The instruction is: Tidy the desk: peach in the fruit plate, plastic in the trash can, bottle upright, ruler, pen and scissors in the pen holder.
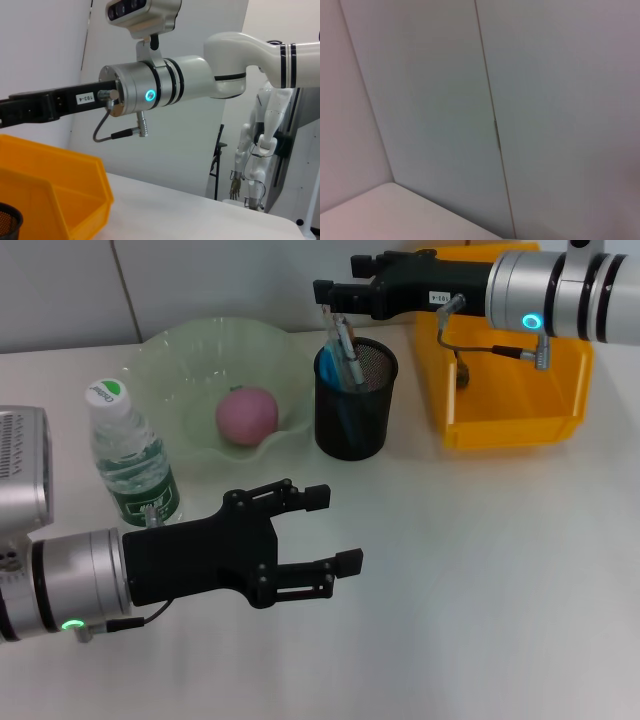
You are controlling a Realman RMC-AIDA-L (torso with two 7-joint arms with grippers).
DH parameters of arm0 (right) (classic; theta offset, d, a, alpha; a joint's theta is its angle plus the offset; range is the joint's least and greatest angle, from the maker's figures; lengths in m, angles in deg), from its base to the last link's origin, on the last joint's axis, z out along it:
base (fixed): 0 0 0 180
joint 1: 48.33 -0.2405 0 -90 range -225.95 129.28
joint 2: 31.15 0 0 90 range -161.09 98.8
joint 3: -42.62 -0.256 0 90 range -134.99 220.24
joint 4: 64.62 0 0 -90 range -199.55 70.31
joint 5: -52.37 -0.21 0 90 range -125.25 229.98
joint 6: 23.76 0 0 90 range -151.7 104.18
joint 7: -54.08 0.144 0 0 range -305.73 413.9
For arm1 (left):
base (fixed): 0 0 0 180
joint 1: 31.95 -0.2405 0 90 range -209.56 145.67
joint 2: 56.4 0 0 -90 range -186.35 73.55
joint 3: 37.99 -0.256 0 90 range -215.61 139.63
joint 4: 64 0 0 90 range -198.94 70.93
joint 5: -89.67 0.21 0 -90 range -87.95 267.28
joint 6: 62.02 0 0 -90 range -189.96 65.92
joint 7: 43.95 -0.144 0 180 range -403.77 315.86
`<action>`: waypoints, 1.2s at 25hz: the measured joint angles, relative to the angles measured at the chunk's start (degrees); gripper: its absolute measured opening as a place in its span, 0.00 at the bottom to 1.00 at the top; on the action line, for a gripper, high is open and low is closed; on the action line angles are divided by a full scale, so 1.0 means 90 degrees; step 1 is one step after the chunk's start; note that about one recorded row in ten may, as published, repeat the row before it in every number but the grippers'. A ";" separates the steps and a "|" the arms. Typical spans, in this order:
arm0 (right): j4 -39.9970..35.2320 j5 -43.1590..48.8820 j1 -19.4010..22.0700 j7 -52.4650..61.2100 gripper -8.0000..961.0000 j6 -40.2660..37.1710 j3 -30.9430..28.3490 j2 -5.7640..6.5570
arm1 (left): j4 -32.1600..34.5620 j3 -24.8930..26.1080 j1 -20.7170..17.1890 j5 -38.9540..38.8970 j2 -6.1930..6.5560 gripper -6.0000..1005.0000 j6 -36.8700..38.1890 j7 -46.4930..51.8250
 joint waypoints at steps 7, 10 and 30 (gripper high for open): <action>-0.0757 -0.0400 0.0981 0.0304 0.81 -0.1776 -0.0504 0.0108 | 0.0002 0.0145 -0.0006 0.0007 0.0026 0.83 -0.0276 0.0099; -0.0685 -0.0476 0.1189 0.0195 0.81 -0.2531 -0.0640 0.0229 | -0.0013 0.0459 0.0007 0.0052 0.0106 0.83 -0.0531 0.0327; 0.1560 0.1119 0.1059 -0.1477 0.80 -0.4224 -0.0623 0.0635 | -0.0835 0.1381 0.0451 0.1195 0.0749 0.83 -0.1245 0.0823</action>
